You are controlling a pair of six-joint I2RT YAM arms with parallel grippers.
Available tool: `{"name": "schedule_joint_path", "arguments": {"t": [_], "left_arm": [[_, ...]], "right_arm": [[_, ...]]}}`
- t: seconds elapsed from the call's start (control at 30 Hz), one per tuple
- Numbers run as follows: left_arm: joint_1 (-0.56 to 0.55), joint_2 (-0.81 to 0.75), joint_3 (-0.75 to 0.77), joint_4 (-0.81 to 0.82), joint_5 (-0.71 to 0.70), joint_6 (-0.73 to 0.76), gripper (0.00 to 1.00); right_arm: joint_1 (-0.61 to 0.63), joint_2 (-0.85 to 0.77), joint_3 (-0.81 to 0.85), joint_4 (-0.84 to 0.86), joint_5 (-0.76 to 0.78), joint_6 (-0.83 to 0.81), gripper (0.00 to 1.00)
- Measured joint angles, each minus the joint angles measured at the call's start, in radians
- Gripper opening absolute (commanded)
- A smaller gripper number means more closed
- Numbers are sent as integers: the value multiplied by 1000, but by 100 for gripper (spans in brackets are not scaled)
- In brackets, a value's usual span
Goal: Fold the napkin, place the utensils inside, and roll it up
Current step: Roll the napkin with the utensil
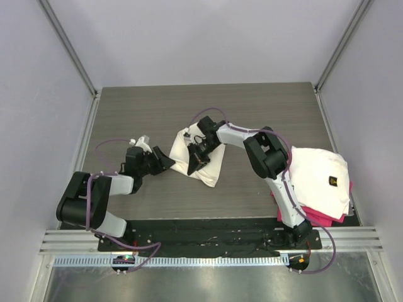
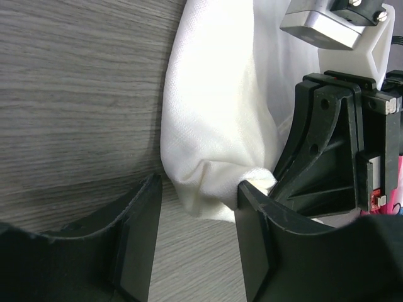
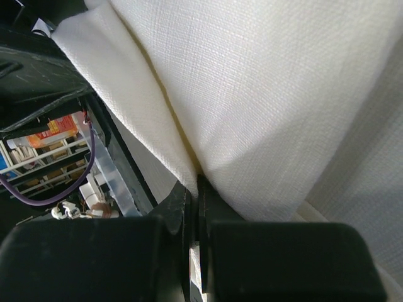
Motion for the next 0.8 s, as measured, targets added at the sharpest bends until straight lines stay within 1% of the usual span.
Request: {"name": "schedule_joint_path", "arguments": {"t": [0.2,0.3,0.4,0.43,0.5,0.53,0.57,0.6,0.63,0.67,0.7,0.77,0.8], "left_arm": [[-1,33,17,14,-7,0,45],[-3,49,25,21,-7,0,39],[-5,61,32,21,-7,0,29],[-6,62,34,17,-6,0,21],[-8,62,44,0,-4,1,16],[-11,62,54,-14,-4,3,10],[-11,62,61,-28,-5,4,8],[-11,62,70,-48,-4,5,5],[-11,62,80,-66,-3,7,0],[-11,62,91,-86,-2,10,0],[-11,62,103,-112,-3,16,0],[-12,62,130,-164,-3,27,0],[-12,62,142,-187,-3,31,0]], "right_arm": [[-3,7,2,0,-15,0,1],[-3,8,3,0,-18,0,1],[-3,9,4,-2,-19,-1,1],[-3,9,5,-2,-19,-1,1],[-3,9,6,-3,-18,-1,1],[-3,9,6,-3,-18,0,1],[-3,9,6,-4,-17,0,2],[-3,8,6,-4,-16,0,5],[-3,5,6,-5,-13,0,8],[-3,0,6,-6,-3,0,12],[-3,-6,6,-7,12,-1,18],[2,-27,0,-8,54,-5,25],[5,-44,-8,-3,77,-7,36]]}}
